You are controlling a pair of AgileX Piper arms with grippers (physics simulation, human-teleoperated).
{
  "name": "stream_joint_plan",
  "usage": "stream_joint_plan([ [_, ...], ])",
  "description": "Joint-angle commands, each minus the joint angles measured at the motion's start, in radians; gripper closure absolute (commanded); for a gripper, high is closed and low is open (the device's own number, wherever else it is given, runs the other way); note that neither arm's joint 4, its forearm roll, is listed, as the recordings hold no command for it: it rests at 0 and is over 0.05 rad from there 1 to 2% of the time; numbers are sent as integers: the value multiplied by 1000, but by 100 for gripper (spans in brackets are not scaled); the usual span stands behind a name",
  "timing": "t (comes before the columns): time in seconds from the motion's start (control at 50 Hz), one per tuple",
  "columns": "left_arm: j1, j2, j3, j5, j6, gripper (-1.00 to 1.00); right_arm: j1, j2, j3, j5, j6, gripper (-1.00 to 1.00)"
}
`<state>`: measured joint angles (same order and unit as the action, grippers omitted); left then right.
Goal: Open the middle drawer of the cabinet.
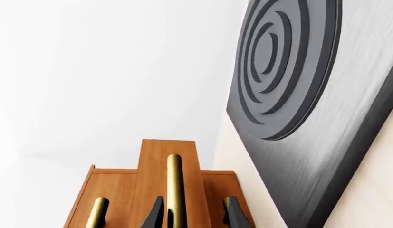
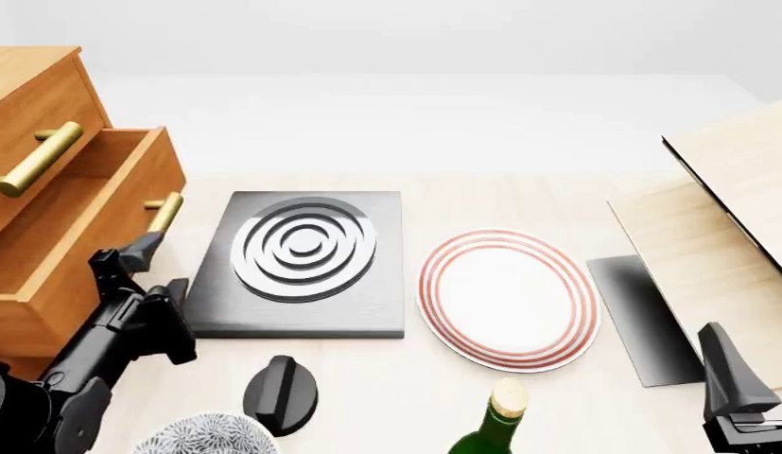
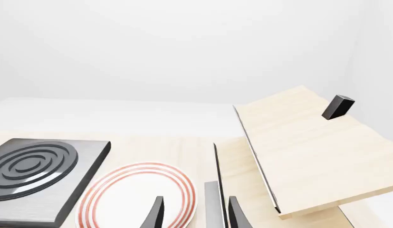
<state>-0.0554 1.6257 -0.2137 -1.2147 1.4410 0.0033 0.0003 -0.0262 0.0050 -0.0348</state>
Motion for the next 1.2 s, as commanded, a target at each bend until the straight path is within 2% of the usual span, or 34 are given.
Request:
stream_joint_plan([
  [0.02,-7,-27,26,-5,2,-100,3,0,8,-1,7,-100],
  [0.58,-46,-151,113,-5,-7,-100,3,0,8,-1,8,-100],
  [1.2,-151,-337,213,-5,-81,-100,3,0,8,-1,7,-100],
])
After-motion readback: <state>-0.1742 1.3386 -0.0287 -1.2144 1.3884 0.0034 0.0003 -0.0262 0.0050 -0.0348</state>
